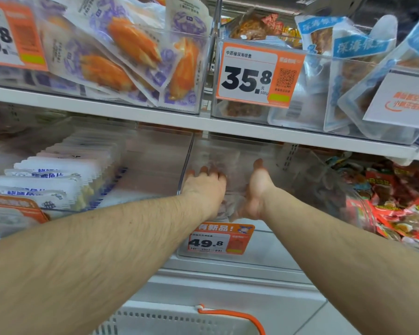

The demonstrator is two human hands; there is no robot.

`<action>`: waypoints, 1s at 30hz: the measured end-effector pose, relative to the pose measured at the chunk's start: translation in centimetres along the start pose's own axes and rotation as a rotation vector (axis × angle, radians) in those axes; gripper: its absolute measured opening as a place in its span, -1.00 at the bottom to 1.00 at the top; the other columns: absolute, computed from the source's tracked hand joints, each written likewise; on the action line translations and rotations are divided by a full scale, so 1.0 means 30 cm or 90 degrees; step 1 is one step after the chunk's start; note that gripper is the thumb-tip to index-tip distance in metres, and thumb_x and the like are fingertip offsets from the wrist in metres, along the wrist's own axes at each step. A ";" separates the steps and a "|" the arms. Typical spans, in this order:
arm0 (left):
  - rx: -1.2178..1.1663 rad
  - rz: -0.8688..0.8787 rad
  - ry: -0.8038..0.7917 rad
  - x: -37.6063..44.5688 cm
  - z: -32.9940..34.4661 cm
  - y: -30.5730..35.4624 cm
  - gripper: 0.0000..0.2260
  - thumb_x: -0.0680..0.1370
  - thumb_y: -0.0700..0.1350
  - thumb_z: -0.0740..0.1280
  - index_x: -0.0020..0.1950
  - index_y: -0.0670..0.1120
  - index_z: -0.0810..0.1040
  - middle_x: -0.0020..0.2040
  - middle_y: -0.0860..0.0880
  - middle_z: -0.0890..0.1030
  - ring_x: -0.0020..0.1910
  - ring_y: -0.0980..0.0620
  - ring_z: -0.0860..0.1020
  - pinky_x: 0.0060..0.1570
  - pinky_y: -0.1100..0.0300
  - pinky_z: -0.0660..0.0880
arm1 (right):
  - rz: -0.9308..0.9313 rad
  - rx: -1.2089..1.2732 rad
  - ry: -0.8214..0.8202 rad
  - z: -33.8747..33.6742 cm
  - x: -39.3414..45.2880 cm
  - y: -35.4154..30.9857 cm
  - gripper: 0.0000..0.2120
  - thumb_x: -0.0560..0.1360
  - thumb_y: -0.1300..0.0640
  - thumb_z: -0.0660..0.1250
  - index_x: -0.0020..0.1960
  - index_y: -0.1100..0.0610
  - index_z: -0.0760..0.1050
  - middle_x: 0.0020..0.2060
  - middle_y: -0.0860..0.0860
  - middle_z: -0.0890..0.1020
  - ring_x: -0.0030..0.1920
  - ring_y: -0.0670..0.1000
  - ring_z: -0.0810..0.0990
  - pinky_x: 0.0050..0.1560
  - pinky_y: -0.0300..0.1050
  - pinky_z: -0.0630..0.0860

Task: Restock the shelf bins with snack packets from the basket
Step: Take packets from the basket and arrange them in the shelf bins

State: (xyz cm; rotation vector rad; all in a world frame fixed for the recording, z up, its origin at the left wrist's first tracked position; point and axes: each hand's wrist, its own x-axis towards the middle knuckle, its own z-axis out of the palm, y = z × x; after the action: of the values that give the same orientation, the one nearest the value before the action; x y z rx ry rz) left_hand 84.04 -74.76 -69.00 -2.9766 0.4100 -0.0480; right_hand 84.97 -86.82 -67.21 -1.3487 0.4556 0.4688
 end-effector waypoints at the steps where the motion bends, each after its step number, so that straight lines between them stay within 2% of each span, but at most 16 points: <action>1: -0.004 0.000 -0.005 0.001 -0.004 0.000 -0.32 0.51 -0.02 0.41 0.52 -0.15 0.16 0.47 -0.16 0.29 0.47 -0.19 0.24 0.43 -0.19 0.23 | 0.002 0.001 0.002 -0.004 0.009 0.000 -0.09 0.50 -0.50 -0.17 0.42 0.20 0.39 0.22 0.28 0.55 0.29 0.39 0.46 0.38 0.46 0.17; 3: -0.017 -0.003 -0.019 0.004 -0.013 0.000 -0.32 0.52 0.03 0.40 0.52 -0.15 0.16 0.47 -0.14 0.31 0.46 -0.19 0.25 0.43 -0.17 0.24 | 0.005 -0.001 0.049 -0.021 -0.004 -0.002 -0.06 0.48 -0.52 -0.13 0.45 0.22 0.32 0.21 0.29 0.54 0.18 0.39 0.52 0.25 0.44 0.34; 4: -0.024 -0.005 -0.027 0.007 -0.018 -0.001 -0.31 0.52 0.04 0.41 0.52 -0.14 0.17 0.46 -0.14 0.32 0.45 -0.19 0.27 0.42 -0.16 0.25 | 0.005 0.003 0.070 -0.030 -0.012 -0.003 -0.06 0.48 -0.51 -0.12 0.49 0.23 0.26 0.27 0.29 0.50 0.20 0.39 0.50 0.17 0.42 0.36; 6: -0.036 -0.008 -0.043 0.011 -0.027 -0.003 -0.31 0.49 0.01 0.45 0.51 -0.12 0.20 0.43 -0.14 0.35 0.41 -0.18 0.33 0.37 -0.12 0.34 | 0.006 0.007 0.078 -0.035 -0.044 -0.008 -0.10 0.54 -0.46 -0.11 0.55 0.23 0.14 0.45 0.26 0.36 0.34 0.32 0.41 0.26 0.41 0.30; 8: -0.037 -0.009 -0.052 0.011 -0.036 -0.005 -0.32 0.46 -0.04 0.49 0.48 -0.10 0.24 0.40 -0.11 0.39 0.37 -0.15 0.38 0.30 -0.09 0.42 | -0.005 0.002 0.083 -0.035 -0.082 -0.008 -0.15 0.58 -0.40 -0.10 0.58 0.25 0.08 0.51 0.22 0.27 0.41 0.26 0.32 0.40 0.33 0.21; 12: -0.023 -0.011 -0.050 -0.010 -0.065 -0.002 -0.34 0.44 -0.06 0.52 0.44 -0.08 0.28 0.37 -0.10 0.41 0.35 -0.14 0.40 0.24 -0.07 0.43 | -0.013 -0.038 0.102 -0.034 -0.122 -0.007 -0.22 0.61 -0.34 -0.07 0.56 0.25 0.12 0.51 0.25 0.25 0.45 0.32 0.26 0.40 0.33 0.20; 16: -0.003 -0.014 -0.004 -0.030 -0.094 -0.006 -0.42 0.43 -0.08 0.53 0.37 -0.08 0.35 0.23 -0.07 0.49 0.21 -0.12 0.50 -0.02 0.01 0.48 | -0.036 -0.142 0.149 -0.047 -0.133 0.007 -0.24 0.59 -0.36 0.00 0.58 0.15 0.09 0.50 0.28 0.24 0.44 0.41 0.27 0.38 0.40 0.29; 19: 0.017 -0.031 0.003 -0.030 -0.087 -0.004 -0.54 0.47 -0.10 0.50 0.30 -0.08 0.41 0.15 -0.05 0.54 0.12 -0.10 0.56 -0.17 0.06 0.44 | -0.048 -0.174 0.128 -0.062 -0.140 0.018 -0.28 0.60 -0.32 0.04 0.53 0.19 0.18 0.38 0.30 0.37 0.32 0.39 0.41 0.21 0.27 0.48; 22: 0.027 -0.040 0.011 -0.021 -0.077 0.003 -0.64 0.51 -0.12 0.47 0.26 -0.07 0.47 0.13 -0.06 0.58 0.09 -0.10 0.58 -0.19 0.07 0.42 | -0.039 -0.211 0.098 -0.067 -0.144 0.028 -0.33 0.62 -0.30 0.01 0.38 0.26 0.35 0.25 0.30 0.47 0.24 0.33 0.50 0.06 0.17 0.52; 24: 0.024 -0.043 0.009 -0.021 -0.081 0.004 -0.64 0.51 -0.10 0.47 0.26 -0.06 0.48 0.13 -0.05 0.58 0.08 -0.09 0.58 -0.18 0.08 0.43 | -0.046 -0.240 0.095 -0.069 -0.150 0.026 -0.41 0.65 -0.25 0.00 0.03 0.28 0.47 -0.10 0.26 0.60 -0.02 0.25 0.58 0.03 0.15 0.55; 25: 0.023 -0.043 0.005 -0.021 -0.083 0.004 -0.63 0.50 -0.09 0.47 0.26 -0.06 0.48 0.12 -0.05 0.58 0.08 -0.08 0.57 -0.17 0.08 0.43 | -0.043 -0.245 0.103 -0.072 -0.152 0.027 -0.44 0.66 -0.21 -0.01 -0.12 0.24 0.44 -0.31 0.21 0.61 -0.16 0.20 0.58 -0.06 0.10 0.55; 26: 0.022 -0.043 0.001 -0.022 -0.084 0.003 -0.63 0.50 -0.08 0.48 0.26 -0.05 0.47 0.12 -0.05 0.58 0.07 -0.08 0.57 -0.17 0.09 0.43 | -0.040 -0.251 0.109 -0.068 -0.164 0.025 -0.45 0.67 -0.19 -0.01 -0.20 0.22 0.41 -0.47 0.16 0.59 -0.25 0.16 0.57 -0.17 0.04 0.54; 27: 0.020 -0.041 -0.004 -0.023 -0.085 0.002 -0.62 0.49 -0.07 0.48 0.26 -0.05 0.47 0.11 -0.05 0.57 0.05 -0.07 0.56 -0.18 0.09 0.43 | -0.040 -0.257 0.106 -0.065 -0.168 0.024 -0.46 0.67 -0.18 -0.01 -0.21 0.21 0.40 -0.52 0.14 0.58 -0.28 0.15 0.56 -0.26 0.00 0.51; 28: 0.018 -0.040 -0.008 -0.023 -0.087 0.002 -0.61 0.49 -0.07 0.48 0.26 -0.05 0.47 0.11 -0.04 0.57 0.03 -0.06 0.56 -0.18 0.09 0.43 | -0.041 -0.261 0.098 -0.060 -0.170 0.023 -0.47 0.67 -0.20 0.00 -0.16 0.21 0.42 -0.45 0.15 0.60 -0.27 0.15 0.58 -0.31 -0.01 0.51; 30: 0.010 -0.036 -0.020 -0.022 -0.091 0.001 -0.61 0.48 -0.07 0.49 0.25 -0.05 0.47 0.10 -0.04 0.57 0.01 -0.06 0.55 -0.18 0.09 0.44 | -0.039 -0.269 0.091 -0.044 -0.176 0.024 -0.44 0.63 -0.26 0.02 0.07 0.23 0.47 -0.05 0.19 0.64 -0.06 0.24 0.65 -0.33 -0.02 0.57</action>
State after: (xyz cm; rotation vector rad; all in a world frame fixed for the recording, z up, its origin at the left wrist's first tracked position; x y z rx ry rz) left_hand 83.26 -74.96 -66.31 -2.9699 0.3192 -0.0104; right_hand 80.14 -88.32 -65.02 -1.8080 0.4466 0.4342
